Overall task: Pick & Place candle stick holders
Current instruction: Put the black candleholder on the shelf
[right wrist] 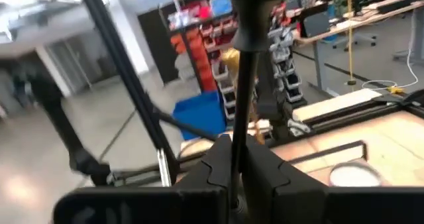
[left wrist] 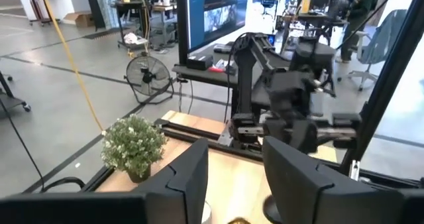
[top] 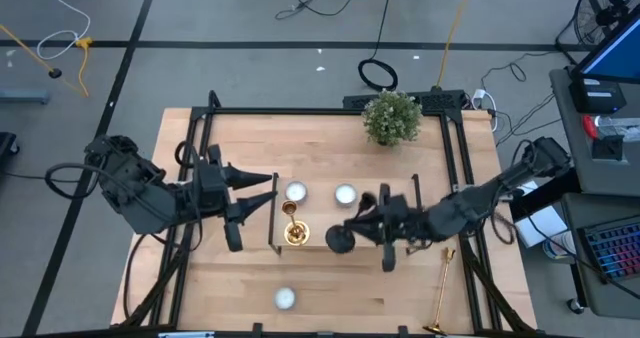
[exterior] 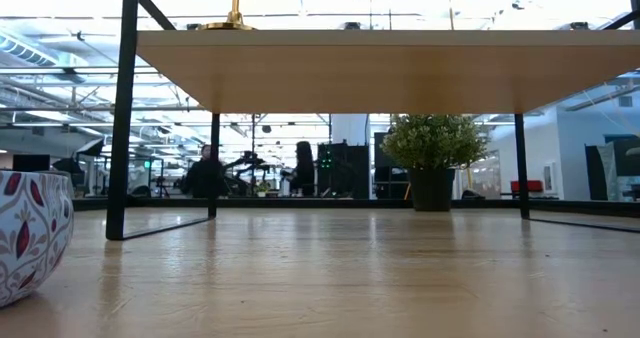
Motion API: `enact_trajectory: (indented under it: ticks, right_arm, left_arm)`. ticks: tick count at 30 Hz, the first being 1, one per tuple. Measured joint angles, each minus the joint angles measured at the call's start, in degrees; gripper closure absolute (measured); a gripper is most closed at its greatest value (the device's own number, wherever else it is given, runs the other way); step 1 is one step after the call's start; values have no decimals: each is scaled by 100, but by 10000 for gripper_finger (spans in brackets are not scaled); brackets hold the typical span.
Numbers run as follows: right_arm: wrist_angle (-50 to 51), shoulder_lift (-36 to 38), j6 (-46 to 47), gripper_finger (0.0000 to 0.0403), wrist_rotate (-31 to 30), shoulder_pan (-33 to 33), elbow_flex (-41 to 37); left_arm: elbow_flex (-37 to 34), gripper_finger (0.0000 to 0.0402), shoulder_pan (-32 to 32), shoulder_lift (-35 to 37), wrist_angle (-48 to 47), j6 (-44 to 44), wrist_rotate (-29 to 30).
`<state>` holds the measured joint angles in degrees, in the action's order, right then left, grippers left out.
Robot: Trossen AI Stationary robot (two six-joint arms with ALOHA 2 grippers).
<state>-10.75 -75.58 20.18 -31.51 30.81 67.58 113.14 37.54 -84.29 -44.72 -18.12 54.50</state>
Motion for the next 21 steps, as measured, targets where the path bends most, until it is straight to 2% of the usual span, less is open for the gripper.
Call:
enact_trajectory:
  ticks: [4,8,13,21]
  right_arm:
    - [753,-499,-13,393,-58,94,438]
    - [1424,-993,-53,393,-738,115,971]
    - [1722,-1251,-202,393,-1218,120,1236]
    - [2929,-1251,909,393,-2129,118,1236]
  left_arm:
    - [0,259,15,0,-56,-66,0]
    - [0,257,13,0,-58,-137,4]
    - [-1,257,13,0,-91,-230,-2]
    - [-2,257,46,0,-231,-449,-15]
